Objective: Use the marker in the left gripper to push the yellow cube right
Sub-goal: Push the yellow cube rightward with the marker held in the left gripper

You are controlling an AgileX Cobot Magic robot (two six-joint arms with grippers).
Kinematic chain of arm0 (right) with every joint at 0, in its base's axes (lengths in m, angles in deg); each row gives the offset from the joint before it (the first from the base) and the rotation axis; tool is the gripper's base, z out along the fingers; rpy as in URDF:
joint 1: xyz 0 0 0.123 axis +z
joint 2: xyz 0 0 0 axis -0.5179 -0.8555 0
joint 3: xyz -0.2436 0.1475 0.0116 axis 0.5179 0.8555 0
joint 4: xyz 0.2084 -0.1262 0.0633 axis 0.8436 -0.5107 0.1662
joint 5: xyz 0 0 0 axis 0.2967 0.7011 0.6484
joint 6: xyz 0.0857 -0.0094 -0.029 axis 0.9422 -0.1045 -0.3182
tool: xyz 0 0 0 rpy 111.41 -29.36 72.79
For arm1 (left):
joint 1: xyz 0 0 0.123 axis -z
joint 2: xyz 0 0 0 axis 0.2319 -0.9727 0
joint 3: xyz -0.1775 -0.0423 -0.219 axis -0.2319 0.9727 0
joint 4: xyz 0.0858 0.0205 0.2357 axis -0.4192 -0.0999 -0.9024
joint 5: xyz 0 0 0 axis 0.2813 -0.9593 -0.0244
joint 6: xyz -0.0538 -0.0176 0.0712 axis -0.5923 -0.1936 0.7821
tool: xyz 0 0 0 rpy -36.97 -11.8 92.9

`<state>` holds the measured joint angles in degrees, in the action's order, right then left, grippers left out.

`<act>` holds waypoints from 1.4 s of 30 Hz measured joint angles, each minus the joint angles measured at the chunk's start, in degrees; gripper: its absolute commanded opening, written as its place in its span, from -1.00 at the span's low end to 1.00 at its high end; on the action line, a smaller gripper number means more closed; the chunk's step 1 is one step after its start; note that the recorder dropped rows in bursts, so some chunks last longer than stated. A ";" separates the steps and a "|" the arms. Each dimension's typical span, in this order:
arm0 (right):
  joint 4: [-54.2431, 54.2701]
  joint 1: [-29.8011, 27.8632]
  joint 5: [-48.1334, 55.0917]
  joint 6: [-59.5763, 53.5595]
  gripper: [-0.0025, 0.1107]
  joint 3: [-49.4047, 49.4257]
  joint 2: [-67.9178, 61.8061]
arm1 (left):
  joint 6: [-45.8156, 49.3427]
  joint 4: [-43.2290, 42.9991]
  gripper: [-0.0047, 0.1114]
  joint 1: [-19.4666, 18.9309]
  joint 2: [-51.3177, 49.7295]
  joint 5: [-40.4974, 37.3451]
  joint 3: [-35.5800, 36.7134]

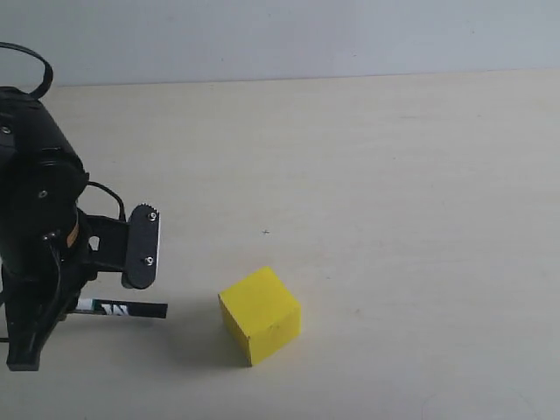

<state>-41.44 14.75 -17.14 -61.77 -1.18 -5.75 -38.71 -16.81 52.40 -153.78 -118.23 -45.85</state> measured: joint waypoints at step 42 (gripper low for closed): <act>0.00 0.00 0.00 0.00 -0.96 0.00 0.00 | -3.37 4.13 -0.92 8.99 -8.62 14.15 -8.53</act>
<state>-41.44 14.75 -17.14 -61.77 -1.18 -5.75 -42.08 -12.68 61.39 -162.40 -104.08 -54.38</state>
